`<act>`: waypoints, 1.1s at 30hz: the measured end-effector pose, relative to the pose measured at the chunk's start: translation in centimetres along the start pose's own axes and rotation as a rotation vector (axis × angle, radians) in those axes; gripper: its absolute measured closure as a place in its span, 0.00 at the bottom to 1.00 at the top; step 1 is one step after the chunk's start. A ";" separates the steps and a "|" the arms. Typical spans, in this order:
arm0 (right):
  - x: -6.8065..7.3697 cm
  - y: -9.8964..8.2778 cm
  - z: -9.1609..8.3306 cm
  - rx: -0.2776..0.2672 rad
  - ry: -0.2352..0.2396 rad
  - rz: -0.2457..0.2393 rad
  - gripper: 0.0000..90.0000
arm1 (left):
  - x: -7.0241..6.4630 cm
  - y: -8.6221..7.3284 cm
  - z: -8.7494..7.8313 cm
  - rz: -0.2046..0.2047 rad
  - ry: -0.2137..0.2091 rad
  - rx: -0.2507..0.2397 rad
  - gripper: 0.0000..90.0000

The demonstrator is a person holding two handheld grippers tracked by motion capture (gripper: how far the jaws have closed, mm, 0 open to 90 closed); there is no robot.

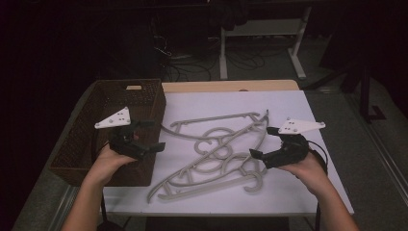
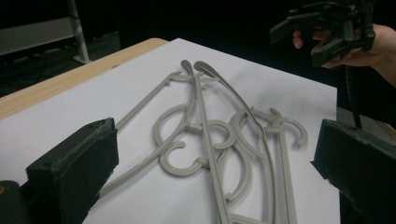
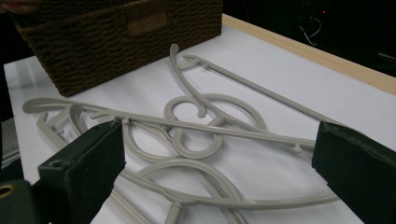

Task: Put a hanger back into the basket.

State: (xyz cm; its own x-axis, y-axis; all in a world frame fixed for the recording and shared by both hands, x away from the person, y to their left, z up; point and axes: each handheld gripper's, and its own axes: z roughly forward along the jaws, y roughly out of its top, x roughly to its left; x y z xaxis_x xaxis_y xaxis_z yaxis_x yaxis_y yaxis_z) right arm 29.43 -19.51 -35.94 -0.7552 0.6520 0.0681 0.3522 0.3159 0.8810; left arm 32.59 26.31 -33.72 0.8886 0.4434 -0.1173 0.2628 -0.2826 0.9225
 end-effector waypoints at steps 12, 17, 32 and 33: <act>-0.7 -2.2 -0.5 0.042 -0.030 0.053 0.02 | -2.5 1.1 2.5 0.039 -0.035 0.030 0.00; -0.5 -3.6 -0.2 0.072 -0.040 0.056 0.02 | -3.6 1.4 4.0 0.045 -0.059 0.040 0.00; -0.6 -6.7 -0.4 0.104 -0.071 0.091 0.02 | -6.2 -0.5 10.9 0.061 -0.112 0.157 0.00; -0.7 -6.7 -0.4 0.097 -0.075 0.093 0.02 | -6.3 -0.7 11.4 0.063 -0.115 0.170 0.00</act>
State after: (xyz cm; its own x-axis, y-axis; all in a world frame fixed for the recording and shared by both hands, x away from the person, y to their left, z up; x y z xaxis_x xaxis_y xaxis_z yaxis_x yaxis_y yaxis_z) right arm 27.39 -22.37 -41.72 -0.6748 0.7299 0.1092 0.4731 0.3143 0.8230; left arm 31.11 14.07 -37.84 0.9398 0.3229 -0.1120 0.2568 -0.4506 0.8550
